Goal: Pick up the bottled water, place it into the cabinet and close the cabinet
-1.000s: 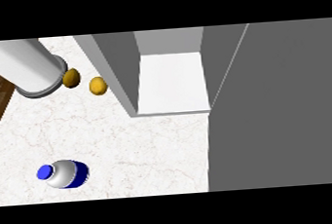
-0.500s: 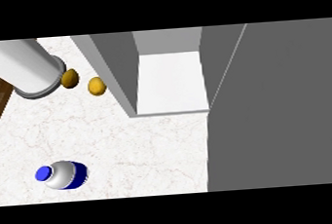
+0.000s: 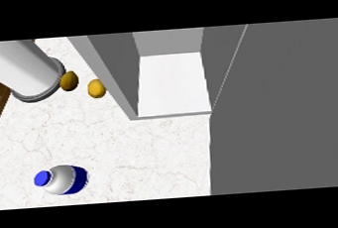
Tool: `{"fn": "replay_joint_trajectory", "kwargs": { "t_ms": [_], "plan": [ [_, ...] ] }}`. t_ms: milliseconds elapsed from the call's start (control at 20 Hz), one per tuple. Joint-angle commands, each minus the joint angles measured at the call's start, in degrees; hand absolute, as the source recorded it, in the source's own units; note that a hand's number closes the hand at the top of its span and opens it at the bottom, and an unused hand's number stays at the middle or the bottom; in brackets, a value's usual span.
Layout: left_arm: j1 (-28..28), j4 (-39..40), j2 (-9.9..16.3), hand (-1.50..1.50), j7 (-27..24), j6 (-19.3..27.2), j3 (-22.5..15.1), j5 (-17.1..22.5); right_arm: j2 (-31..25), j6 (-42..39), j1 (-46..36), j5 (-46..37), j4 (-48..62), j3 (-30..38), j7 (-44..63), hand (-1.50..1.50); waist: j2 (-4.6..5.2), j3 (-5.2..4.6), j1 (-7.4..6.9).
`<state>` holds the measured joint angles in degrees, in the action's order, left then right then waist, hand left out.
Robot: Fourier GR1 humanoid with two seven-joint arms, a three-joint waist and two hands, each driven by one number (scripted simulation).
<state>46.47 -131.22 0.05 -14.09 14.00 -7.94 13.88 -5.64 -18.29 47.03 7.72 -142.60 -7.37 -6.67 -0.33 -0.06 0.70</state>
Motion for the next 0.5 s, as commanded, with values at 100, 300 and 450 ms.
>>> {"fn": "replay_joint_trajectory", "kwargs": {
  "t_ms": [100, 300, 450],
  "plan": [
    [-4.7, 9.4, 1.0, -1.5, -2.6, -2.7, 6.8, 5.1, -2.1, -2.4, 6.9, 5.3, -11.1, 1.3, 2.0, -1.5, 0.07, 0.0, 0.07],
    [-9.9, 19.5, 3.0, -1.5, -5.0, -4.9, 11.7, 7.0, -1.6, -1.9, 7.0, 5.8, -10.5, 2.6, 0.8, -1.5, 0.24, -0.04, -0.04],
    [-15.9, 25.8, 1.7, -1.5, -5.6, -3.4, 11.4, 6.5, -1.6, -4.1, 10.5, 4.4, -10.7, 0.3, -2.1, -1.5, 0.19, -0.03, 0.67]
  ]
}}
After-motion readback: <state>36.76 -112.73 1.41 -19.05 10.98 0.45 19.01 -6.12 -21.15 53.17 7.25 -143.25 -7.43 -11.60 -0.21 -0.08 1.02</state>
